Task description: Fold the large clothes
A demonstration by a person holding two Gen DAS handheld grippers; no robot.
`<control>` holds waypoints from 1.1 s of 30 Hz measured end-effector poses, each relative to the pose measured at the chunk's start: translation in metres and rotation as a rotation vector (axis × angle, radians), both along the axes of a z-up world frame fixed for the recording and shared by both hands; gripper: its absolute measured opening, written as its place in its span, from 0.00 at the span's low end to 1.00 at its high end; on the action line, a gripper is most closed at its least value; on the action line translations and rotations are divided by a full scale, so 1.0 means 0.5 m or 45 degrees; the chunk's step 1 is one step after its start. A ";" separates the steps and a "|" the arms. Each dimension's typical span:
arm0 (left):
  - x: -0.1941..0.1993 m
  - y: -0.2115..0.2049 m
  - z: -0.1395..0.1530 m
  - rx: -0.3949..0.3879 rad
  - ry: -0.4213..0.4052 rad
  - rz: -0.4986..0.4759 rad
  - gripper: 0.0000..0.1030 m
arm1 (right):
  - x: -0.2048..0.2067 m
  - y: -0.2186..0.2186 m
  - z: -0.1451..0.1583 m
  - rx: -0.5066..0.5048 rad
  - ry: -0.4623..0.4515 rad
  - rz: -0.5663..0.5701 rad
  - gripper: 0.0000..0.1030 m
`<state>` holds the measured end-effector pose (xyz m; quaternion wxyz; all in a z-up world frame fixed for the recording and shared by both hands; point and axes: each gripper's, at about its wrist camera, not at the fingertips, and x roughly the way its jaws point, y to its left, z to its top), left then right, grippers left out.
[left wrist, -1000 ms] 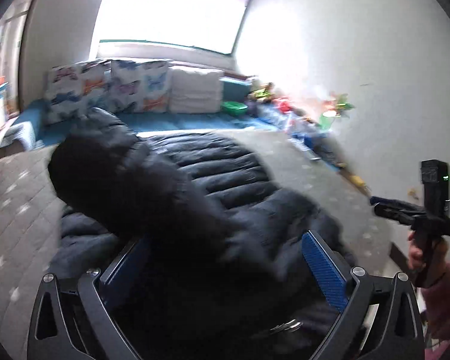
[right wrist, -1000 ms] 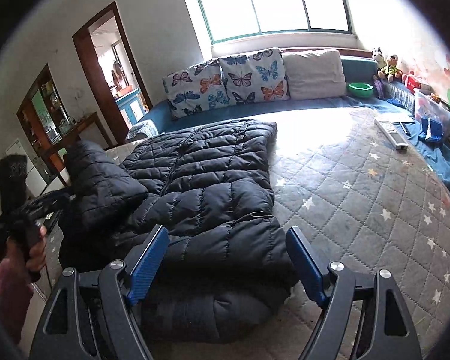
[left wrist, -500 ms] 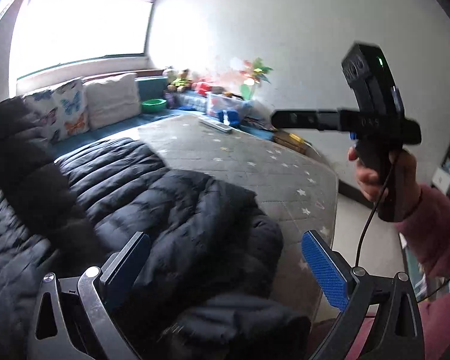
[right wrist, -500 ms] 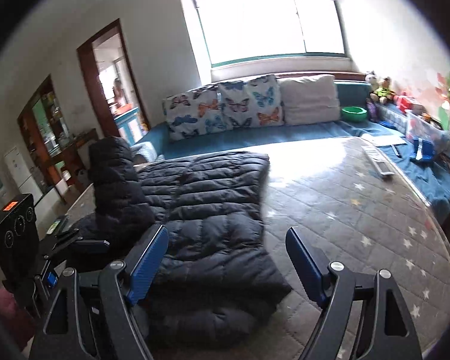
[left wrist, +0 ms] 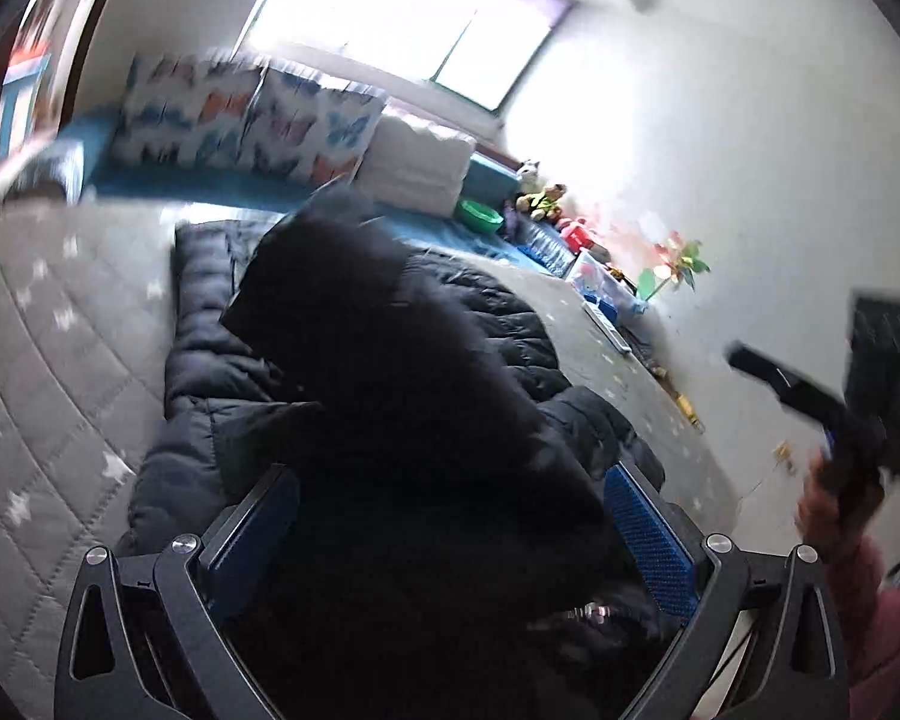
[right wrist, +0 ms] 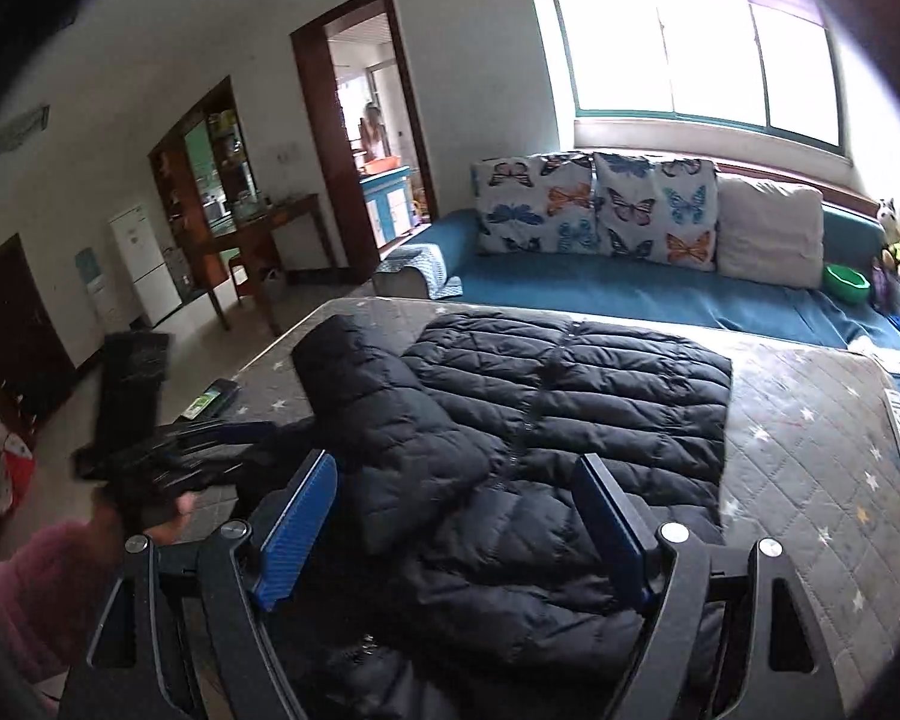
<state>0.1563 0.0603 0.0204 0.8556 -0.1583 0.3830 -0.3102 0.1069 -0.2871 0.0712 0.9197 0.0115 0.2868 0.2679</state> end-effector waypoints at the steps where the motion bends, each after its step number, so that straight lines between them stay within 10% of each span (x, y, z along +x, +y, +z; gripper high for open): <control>1: 0.019 0.002 -0.007 -0.047 0.026 -0.022 1.00 | -0.004 0.002 -0.001 -0.007 -0.004 0.002 0.86; 12: 0.105 -0.186 0.027 -0.146 -0.066 -0.286 1.00 | -0.063 -0.088 -0.005 -0.103 -0.060 -0.176 0.86; 19: 0.040 -0.330 0.002 0.010 -0.072 -0.533 1.00 | -0.048 -0.149 -0.013 -0.015 0.003 -0.285 0.86; 29: -0.012 -0.107 0.039 0.341 -0.237 -0.111 1.00 | 0.087 -0.150 -0.113 0.040 0.276 -0.329 0.86; 33: 0.023 0.030 0.041 0.322 -0.156 0.089 1.00 | 0.141 -0.143 -0.172 0.065 0.413 -0.363 0.79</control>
